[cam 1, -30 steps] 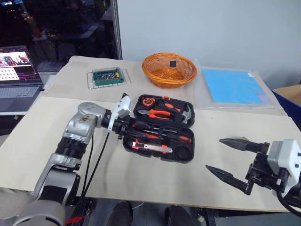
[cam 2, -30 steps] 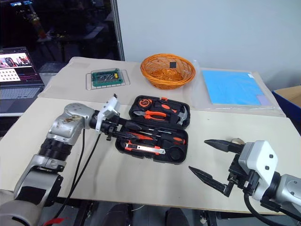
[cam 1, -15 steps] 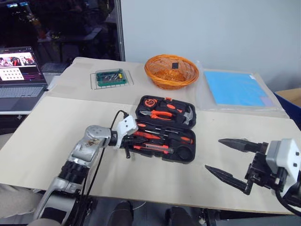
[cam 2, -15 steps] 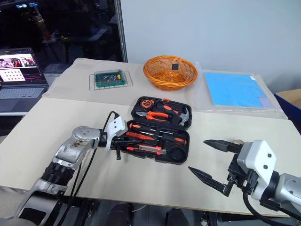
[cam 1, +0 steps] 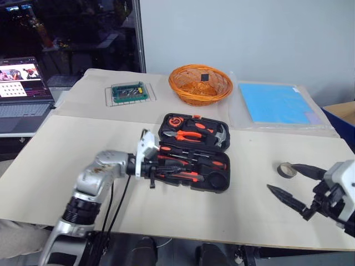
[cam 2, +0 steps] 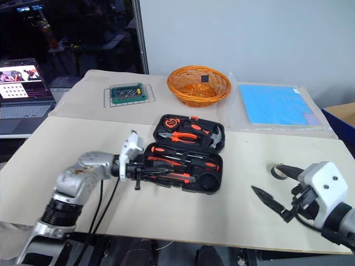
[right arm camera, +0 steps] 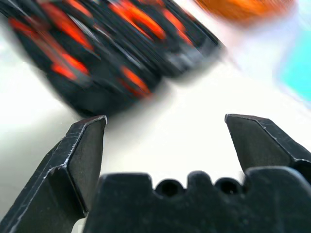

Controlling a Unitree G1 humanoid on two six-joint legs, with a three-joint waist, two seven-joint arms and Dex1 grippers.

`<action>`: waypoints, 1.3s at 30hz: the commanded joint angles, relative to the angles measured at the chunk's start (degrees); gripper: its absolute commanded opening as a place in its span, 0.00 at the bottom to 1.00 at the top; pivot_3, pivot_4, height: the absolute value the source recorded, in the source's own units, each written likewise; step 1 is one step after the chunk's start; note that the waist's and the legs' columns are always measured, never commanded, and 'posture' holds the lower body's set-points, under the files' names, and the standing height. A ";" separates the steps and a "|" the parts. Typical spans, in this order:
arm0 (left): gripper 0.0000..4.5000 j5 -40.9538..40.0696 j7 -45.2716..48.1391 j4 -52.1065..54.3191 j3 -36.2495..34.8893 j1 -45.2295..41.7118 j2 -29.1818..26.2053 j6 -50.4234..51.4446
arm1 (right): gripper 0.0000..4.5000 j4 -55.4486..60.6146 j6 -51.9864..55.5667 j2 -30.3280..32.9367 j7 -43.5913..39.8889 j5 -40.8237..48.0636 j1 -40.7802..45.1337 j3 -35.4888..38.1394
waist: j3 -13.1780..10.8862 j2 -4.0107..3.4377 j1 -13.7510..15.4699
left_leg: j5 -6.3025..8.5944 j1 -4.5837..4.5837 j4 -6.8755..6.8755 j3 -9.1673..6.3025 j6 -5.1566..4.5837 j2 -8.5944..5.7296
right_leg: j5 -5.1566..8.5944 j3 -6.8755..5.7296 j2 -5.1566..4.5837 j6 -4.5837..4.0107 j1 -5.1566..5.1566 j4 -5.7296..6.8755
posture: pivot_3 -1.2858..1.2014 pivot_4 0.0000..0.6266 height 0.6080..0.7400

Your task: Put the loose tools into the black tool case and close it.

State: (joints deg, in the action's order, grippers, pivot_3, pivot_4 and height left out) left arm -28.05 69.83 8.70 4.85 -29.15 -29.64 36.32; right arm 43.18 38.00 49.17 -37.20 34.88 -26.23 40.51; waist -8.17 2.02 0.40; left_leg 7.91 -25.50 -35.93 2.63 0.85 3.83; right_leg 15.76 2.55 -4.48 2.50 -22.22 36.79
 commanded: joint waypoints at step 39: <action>0.90 -14.42 -11.96 18.66 -6.55 1.74 -7.47 11.34 | 0.00 -14.63 21.80 14.64 -16.24 -3.76 49.92 -39.74 | -0.78 -0.28 -2.05 | 0.01 -0.08 0.10 0.04 -0.11 0.00 | -0.12 0.38 0.25 0.47 -0.19 0.12 | 0.52 0.24 1.00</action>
State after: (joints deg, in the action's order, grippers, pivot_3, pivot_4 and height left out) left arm -42.18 57.09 24.92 0.77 -28.72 -35.79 50.36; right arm 22.51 57.28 63.75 -51.57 27.59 21.01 1.36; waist -8.95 1.74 -1.65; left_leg 7.92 -25.54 -35.82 2.61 0.75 3.89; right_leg 15.69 2.90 -4.15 2.97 -22.40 36.93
